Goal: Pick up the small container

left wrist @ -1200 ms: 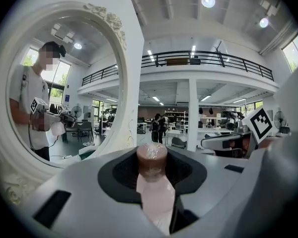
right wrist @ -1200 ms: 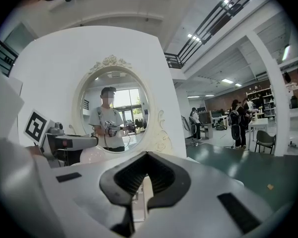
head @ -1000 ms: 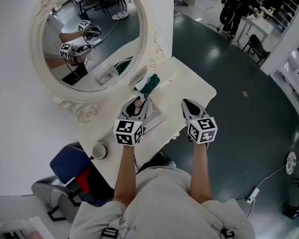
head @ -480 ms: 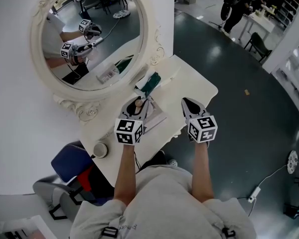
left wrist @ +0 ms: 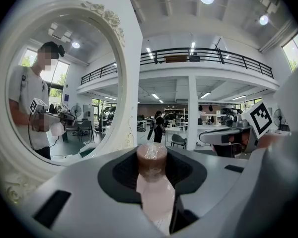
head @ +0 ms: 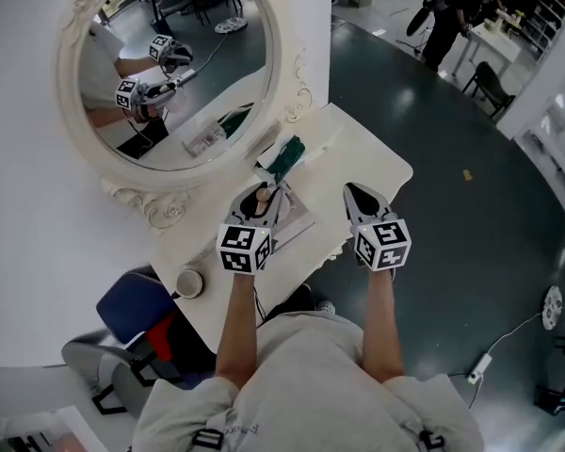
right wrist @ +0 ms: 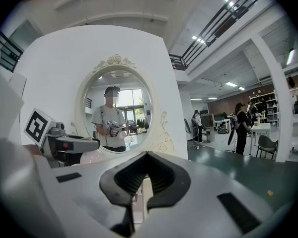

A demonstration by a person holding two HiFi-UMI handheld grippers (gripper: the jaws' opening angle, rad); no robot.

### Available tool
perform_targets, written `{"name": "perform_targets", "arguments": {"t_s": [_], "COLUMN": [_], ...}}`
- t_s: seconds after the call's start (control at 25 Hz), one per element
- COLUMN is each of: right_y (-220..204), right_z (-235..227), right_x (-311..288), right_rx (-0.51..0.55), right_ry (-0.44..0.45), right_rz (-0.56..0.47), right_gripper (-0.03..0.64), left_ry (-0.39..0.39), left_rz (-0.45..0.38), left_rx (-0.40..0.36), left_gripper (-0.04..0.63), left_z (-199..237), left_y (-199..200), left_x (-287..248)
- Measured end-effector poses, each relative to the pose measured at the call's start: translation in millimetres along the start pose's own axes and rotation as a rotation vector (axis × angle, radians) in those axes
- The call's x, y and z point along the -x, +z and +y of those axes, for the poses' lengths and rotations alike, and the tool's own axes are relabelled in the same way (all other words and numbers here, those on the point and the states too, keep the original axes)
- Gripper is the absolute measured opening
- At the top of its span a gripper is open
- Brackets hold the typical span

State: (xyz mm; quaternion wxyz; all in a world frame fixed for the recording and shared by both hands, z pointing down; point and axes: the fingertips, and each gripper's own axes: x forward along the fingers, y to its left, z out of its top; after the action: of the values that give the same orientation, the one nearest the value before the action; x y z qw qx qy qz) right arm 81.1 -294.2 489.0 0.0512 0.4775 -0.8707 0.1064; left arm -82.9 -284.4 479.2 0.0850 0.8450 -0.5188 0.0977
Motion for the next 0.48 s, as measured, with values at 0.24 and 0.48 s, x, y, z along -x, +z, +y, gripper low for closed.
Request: {"name": "perform_targets", "arguments": {"t_s": [0.24,0.48], "right_y": [-0.5,0.9], "right_z": [-1.0,-1.2], "right_x": [1.4,3.2], "right_rx": [-0.008,-0.006], "right_ry": [0.002,-0.001], "right_rz": [-0.004,-0.007], "right_gripper": [0.015,0.015], "left_ry": [-0.004,-0.010], "left_rz": [0.002,-0.002], "left_rx": [-0.002,-0.003], "left_gripper": [0.140,0.140], "left_z": [-1.3,-2.8], "left_y": [-1.4,-1.0], "left_x": [-1.1,0.4]}}
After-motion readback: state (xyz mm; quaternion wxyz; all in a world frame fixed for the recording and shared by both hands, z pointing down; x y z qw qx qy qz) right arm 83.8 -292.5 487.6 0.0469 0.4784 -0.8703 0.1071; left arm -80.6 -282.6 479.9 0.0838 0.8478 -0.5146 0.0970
